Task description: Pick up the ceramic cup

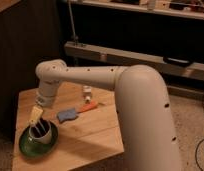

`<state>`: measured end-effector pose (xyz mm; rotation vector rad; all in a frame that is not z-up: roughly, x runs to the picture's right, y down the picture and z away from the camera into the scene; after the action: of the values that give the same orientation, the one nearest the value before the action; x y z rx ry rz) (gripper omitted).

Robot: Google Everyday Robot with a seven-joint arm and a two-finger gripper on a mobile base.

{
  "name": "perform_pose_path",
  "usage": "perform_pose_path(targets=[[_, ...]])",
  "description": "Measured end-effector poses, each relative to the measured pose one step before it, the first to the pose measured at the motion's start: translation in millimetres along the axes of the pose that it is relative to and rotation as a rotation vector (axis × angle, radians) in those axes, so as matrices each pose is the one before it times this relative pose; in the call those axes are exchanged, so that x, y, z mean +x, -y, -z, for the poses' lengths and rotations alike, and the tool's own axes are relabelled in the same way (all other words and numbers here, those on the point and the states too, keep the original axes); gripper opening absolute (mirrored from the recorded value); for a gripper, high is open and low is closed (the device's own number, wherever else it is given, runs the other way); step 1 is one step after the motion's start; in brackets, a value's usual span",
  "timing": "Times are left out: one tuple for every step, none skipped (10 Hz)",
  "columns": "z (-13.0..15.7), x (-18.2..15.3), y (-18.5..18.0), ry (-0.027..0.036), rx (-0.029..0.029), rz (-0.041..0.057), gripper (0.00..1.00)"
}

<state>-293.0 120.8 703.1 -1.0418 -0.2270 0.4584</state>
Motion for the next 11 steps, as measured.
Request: perform_pose_path(targets=[[0.91,-1.01,0.35,0.0003,0.00042,-0.00043,0.8],[2.42,0.48,2.29,-0.01439,0.00578,-0.01209,0.8],[7.43,-4.91,1.46,-0.01975,0.01108,-0.06014,0.8],[6.24,2.24,-0.77,0.00308,0.00648,-0.0714,0.8],[7.23,6.34,0.9,0.01357,0.00934,-0.08509,0.8],[7.51,16.51,-1.17,0.01957,0.0059,-0.11291,0.8],[1.99,12.62,-1.47,0.00779,-0.00044,-0.0503,0.8],[2.88,15.66,3.08,0.01036,0.00291,-0.04656,0.8],[0.44,19.5,1.23,0.00658,0.00172,-0.05284,0.8],[-3.83,13.86,2.26,-0.00271,0.00565,-0.03736,0.8],[-6.92,9.45,4.62,-0.01312,0.01109,-0.02798,0.8]])
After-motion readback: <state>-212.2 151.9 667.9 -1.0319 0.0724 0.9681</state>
